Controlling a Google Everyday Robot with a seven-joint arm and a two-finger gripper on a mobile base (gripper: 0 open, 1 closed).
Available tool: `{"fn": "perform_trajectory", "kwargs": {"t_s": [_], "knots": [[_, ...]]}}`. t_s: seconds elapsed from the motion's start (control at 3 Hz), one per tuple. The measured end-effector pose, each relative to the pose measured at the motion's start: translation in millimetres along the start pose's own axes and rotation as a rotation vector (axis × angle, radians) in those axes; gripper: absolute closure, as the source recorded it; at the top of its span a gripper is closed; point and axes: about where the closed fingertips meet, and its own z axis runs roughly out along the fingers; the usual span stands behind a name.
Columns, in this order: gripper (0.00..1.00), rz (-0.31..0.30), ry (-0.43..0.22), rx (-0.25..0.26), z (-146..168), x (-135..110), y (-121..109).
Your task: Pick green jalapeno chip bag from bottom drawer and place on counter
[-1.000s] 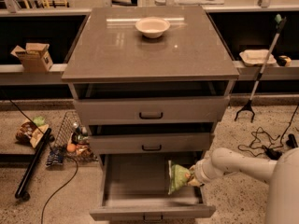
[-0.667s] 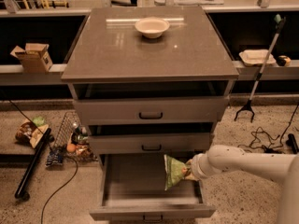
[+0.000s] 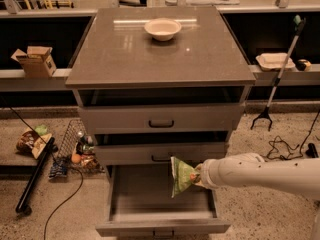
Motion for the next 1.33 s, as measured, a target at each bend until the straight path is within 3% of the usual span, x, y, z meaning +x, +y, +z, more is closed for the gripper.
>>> {"fn": "perform_trajectory", "kwargs": {"t_s": [0.33,0.67,1.0,1.33], "knots": [[1.0,-0.001,0.001,-0.003,0.0,0.5,0.8],[1.0,-0.013,-0.044,-0.002,-7.4,-11.3,-6.6],[1.0,-0.056,-0.128,0.026,-58.9,-46.6,-40.2],[1.0,-0.128,-0.154,0.053,-128.3,-87.2,-59.5]]}}
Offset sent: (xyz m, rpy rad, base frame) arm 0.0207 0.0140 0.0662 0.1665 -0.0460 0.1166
